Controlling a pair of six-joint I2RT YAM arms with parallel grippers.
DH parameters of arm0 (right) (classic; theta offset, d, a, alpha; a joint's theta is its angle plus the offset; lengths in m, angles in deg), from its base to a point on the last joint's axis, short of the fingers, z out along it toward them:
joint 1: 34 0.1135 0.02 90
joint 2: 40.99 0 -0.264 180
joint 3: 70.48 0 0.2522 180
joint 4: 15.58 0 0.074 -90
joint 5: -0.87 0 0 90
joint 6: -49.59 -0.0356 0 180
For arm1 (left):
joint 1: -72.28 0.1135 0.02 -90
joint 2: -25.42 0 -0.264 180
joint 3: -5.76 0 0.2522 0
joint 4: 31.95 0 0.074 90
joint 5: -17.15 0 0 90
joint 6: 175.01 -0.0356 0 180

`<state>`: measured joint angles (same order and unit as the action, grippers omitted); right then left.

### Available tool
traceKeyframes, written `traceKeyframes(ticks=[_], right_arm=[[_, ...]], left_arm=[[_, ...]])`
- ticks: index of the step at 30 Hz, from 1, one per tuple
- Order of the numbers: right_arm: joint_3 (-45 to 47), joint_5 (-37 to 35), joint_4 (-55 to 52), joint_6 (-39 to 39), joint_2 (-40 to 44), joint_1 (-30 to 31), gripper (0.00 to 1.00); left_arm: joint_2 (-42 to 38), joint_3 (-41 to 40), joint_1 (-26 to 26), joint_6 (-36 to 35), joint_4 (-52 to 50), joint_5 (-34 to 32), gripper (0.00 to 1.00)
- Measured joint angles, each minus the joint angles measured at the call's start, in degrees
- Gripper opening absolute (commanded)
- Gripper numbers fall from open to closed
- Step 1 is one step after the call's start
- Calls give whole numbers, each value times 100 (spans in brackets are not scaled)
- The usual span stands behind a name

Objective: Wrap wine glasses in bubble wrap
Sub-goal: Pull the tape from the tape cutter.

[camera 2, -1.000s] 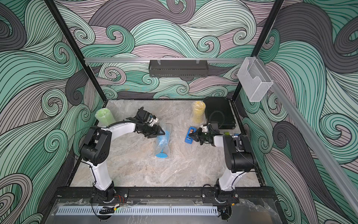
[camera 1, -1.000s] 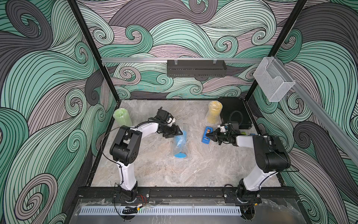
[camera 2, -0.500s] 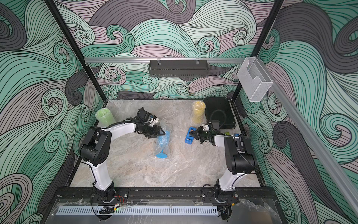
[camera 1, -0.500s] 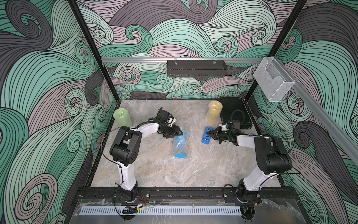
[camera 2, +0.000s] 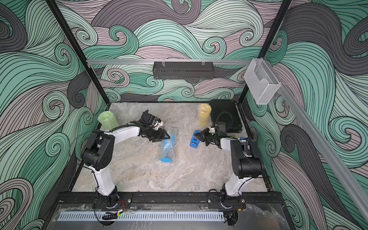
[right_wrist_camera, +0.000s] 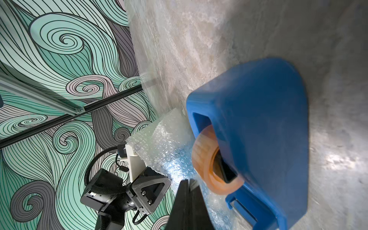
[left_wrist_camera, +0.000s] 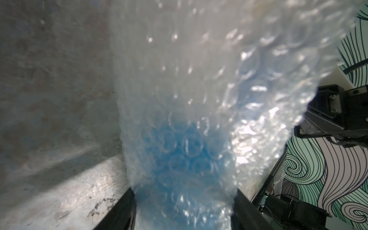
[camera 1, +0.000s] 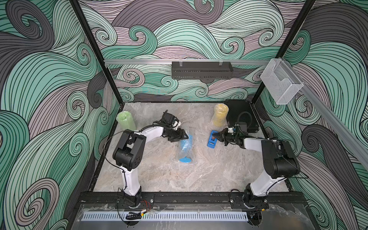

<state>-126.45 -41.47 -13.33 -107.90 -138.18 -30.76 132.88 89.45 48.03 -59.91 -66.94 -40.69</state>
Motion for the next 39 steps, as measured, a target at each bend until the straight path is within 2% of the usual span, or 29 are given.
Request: traceKeyframes(ticks=[15, 22, 32, 39], right_arm=[[-20, -70, -61, -144, 57, 105, 0], [-11, -55, 264, -243, -129, 105, 0], [-24, -238, -111, -254, 258, 122, 0], [249, -223, 341, -424, 116, 153, 0]], left_arm=[[-7, 0, -26, 0, -7, -7, 67], [-7, 0, -28, 2, -9, -7, 67], [-7, 0, -28, 2, -9, -7, 66], [-7, 2, -28, 2, -13, -7, 66]])
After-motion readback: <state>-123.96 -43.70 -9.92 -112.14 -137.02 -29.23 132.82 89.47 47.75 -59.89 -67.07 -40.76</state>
